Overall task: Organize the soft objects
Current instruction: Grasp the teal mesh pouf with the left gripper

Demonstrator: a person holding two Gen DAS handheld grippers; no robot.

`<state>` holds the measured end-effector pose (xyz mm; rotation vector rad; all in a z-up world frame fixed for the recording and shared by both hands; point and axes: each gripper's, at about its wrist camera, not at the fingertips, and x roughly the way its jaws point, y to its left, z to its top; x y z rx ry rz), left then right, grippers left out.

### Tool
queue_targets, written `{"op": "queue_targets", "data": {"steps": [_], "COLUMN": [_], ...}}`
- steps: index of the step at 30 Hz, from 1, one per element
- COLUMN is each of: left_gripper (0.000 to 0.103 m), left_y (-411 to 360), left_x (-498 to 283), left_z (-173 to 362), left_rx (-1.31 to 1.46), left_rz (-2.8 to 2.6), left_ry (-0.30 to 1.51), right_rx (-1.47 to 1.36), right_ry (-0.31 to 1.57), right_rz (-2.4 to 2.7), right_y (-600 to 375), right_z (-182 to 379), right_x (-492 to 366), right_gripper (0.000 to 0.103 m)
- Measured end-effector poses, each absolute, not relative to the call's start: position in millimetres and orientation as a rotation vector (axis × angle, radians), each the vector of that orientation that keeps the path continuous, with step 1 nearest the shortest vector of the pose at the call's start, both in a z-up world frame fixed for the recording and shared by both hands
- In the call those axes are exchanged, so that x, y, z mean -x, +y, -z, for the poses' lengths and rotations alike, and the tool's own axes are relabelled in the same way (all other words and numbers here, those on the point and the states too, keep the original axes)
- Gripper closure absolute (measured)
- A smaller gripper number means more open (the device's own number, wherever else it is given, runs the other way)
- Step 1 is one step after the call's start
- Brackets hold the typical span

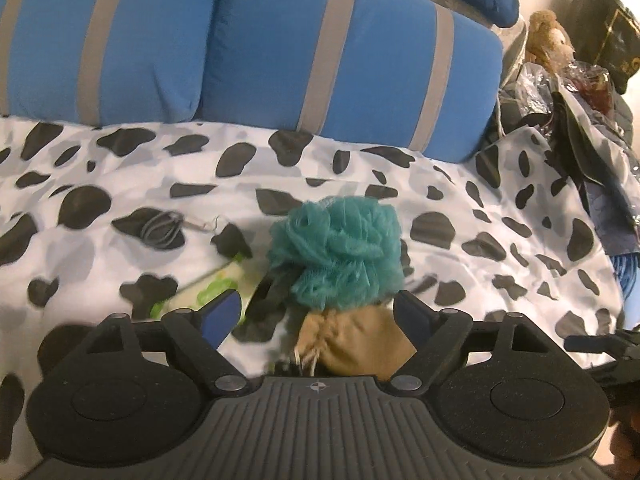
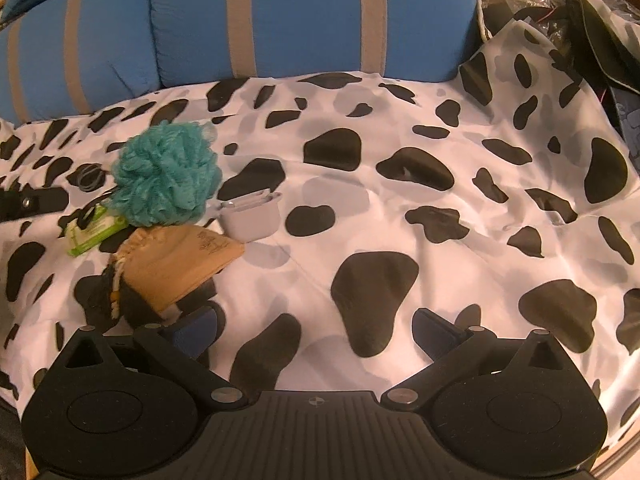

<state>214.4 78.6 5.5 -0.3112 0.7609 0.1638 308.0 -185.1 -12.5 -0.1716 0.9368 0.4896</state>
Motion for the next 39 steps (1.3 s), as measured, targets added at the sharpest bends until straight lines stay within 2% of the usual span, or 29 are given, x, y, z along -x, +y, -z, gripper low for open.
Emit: {"op": "queue_targets", "data": {"steps": [4, 10, 26, 32, 34, 35, 37, 39], "left_gripper": [0.013, 0.012, 0.014, 0.035, 0.048, 0.052, 0.067, 0.074], "left_y": [86.2, 103.8, 122.5, 128.3, 128.0, 128.3, 129.6, 131.0], "left_x": [-235.4, -267.4, -318.7, -320.8, -320.5, -319.5, -317.4, -312.9], "left_z": [1.9, 18.1, 57.5, 71.1, 70.1, 68.0, 63.3, 56.4], "left_rx": [0.334, 0.475, 0.595, 0.680, 0.684, 0.681, 0.678, 0.668], "left_rz": [-0.158, -0.141, -0.075, -0.031, -0.019, -0.013, -0.010, -0.006], "left_ry": [0.764, 0.784, 0.890, 0.961, 0.966, 0.964, 0.958, 0.927], "right_rx": [0.177, 0.240, 0.276, 0.275, 0.279, 0.280, 0.279, 0.272], "right_ry": [0.947, 0.944, 0.954, 0.954, 0.947, 0.946, 0.946, 0.951], "right_rz": [-0.490, -0.484, -0.496, -0.503, -0.510, -0.513, -0.520, -0.524], "right_y": [-180.6, -168.7, -162.5, -161.4, -159.2, -158.0, -155.5, -153.3], "right_z": [14.3, 18.1, 24.0, 25.5, 25.8, 26.0, 27.2, 29.1], "right_x": [-317.8, -329.2, -347.6, -350.7, -351.3, -351.6, -352.7, -354.9], "right_gripper": [0.000, 0.000, 0.000, 0.000, 0.000, 0.000, 0.000, 0.000]}}
